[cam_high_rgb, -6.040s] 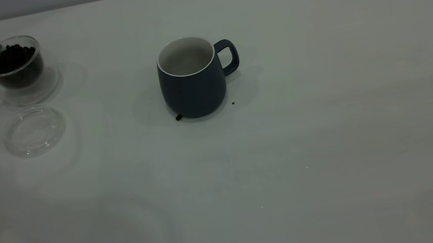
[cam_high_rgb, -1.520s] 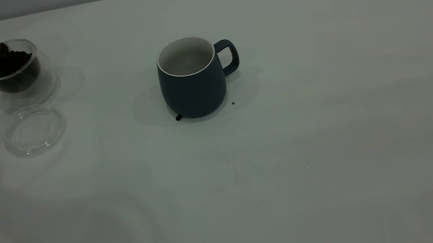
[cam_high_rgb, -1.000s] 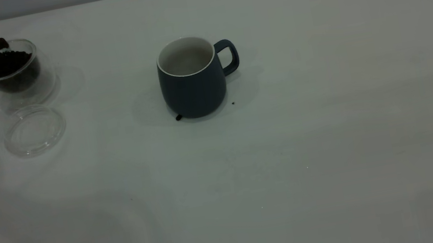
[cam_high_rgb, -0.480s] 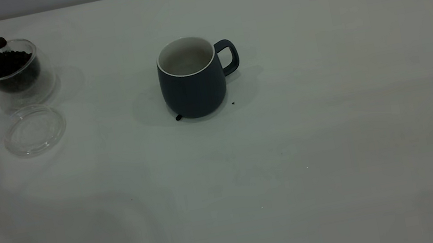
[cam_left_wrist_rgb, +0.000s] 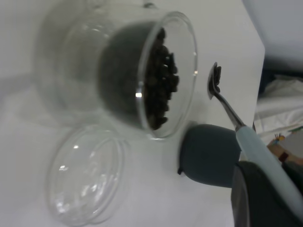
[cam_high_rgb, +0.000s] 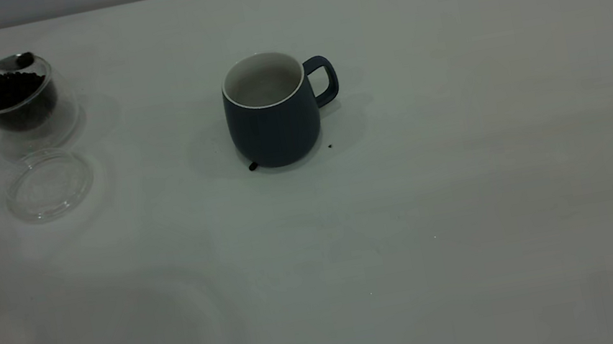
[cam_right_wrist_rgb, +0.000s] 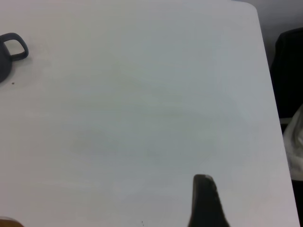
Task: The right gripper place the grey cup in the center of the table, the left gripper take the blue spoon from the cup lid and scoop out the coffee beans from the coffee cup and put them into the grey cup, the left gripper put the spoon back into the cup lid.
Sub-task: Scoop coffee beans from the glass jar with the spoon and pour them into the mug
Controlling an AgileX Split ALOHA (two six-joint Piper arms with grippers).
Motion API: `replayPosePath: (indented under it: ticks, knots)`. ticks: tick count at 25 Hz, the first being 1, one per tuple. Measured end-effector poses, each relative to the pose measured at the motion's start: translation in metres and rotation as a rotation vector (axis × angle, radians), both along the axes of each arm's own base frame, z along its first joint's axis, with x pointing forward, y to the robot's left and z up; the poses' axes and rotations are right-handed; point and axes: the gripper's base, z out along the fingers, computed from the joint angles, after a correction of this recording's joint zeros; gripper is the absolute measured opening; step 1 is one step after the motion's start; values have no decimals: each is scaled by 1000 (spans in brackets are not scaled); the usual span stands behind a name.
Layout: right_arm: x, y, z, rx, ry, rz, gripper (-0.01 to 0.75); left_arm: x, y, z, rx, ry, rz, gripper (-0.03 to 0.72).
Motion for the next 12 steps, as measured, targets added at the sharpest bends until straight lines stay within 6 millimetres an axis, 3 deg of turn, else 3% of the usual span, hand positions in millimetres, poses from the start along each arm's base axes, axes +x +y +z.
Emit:
replayPosePath:
  ticks: [6,12]
  knots:
    - [0,0,0,0,0,0,461,12,-31,1,-15,-9,-59,133]
    - [0,0,0,0,0,0,461,24,-76,3,-29,-17,-146,133]
